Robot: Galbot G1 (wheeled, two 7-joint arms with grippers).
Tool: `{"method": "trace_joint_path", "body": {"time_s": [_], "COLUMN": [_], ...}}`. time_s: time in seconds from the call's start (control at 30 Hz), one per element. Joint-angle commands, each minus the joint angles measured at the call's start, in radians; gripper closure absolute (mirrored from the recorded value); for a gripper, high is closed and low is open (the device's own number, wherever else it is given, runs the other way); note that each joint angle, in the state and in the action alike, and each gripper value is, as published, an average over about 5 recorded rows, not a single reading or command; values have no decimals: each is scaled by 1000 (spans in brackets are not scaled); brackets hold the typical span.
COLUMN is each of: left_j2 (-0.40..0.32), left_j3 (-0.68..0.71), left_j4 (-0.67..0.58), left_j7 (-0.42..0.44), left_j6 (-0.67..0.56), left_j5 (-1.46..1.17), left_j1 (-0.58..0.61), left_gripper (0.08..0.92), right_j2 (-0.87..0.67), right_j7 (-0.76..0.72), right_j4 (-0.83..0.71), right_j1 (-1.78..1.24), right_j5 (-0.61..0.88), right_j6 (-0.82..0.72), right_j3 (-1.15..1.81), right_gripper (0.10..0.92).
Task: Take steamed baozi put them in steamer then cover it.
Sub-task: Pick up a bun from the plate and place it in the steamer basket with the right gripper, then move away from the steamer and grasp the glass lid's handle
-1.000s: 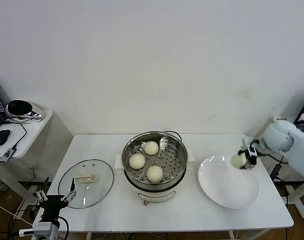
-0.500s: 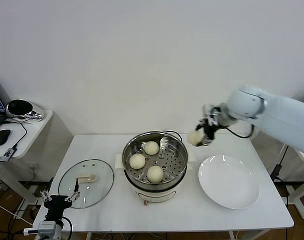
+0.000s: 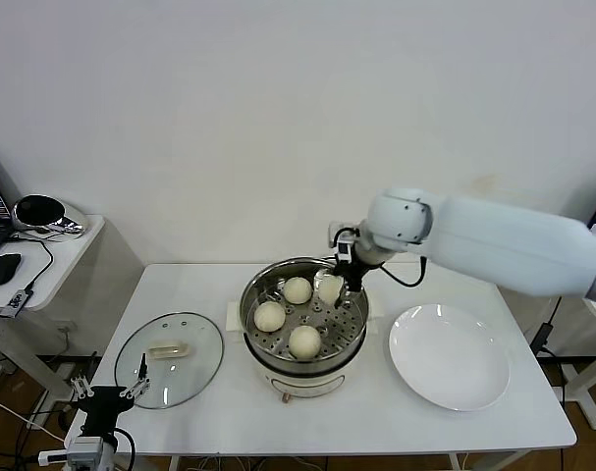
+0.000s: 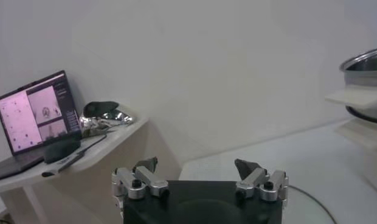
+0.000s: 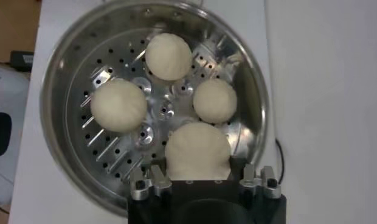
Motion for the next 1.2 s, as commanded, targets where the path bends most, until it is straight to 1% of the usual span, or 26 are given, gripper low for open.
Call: {"method": "trace_joint_path", "body": {"time_s": [0.03, 0.5, 0.6, 0.67, 0.77, 0.9, 0.97, 1.03, 1.13, 1.2], "left_j2": [-1, -4, -4, -3, -2, -1, -2, -3, -5, -6], "left_j3": [-3, -3, -3, -3, -4, -3, -2, -2, 0, 1], "left_j4": [1, 8, 9, 9, 10, 10, 10, 10, 10, 10], "left_j7": [0, 0, 0, 1, 1, 3, 3, 4, 3, 1], "left_j6": [1, 0, 0, 1, 1, 1, 1, 0, -1, -4], "left_j5": [1, 1, 1, 1, 1, -1, -2, -3, -4, -6], "left_j1": [-2, -8, -8, -8, -10, -12, -13, -13, -13, -14], "left_gripper": [177, 177, 177, 177, 177, 177, 177, 177, 177, 177], "right_j2": [64, 64, 43, 20, -28, -111, -172, -245, -366, -436], "right_j7": [41, 51, 48, 40, 29, 33, 71, 154, 352, 479], "right_j4": [-59, -71, -49, -21, 30, 114, 166, 223, 313, 353], "right_j1": [-114, -133, -112, -88, -46, -20, -41, -87, -229, -404], "right_j5": [-13, -33, -28, -19, -4, 2, -1, 14, 66, 71], "right_j6": [-31, -31, -30, -30, -30, -26, -10, 26, 113, 202], "right_j3": [-5, 29, 45, 61, 84, 127, 167, 212, 333, 474], "right_gripper": [389, 384, 338, 279, 217, 203, 203, 203, 203, 203]}}
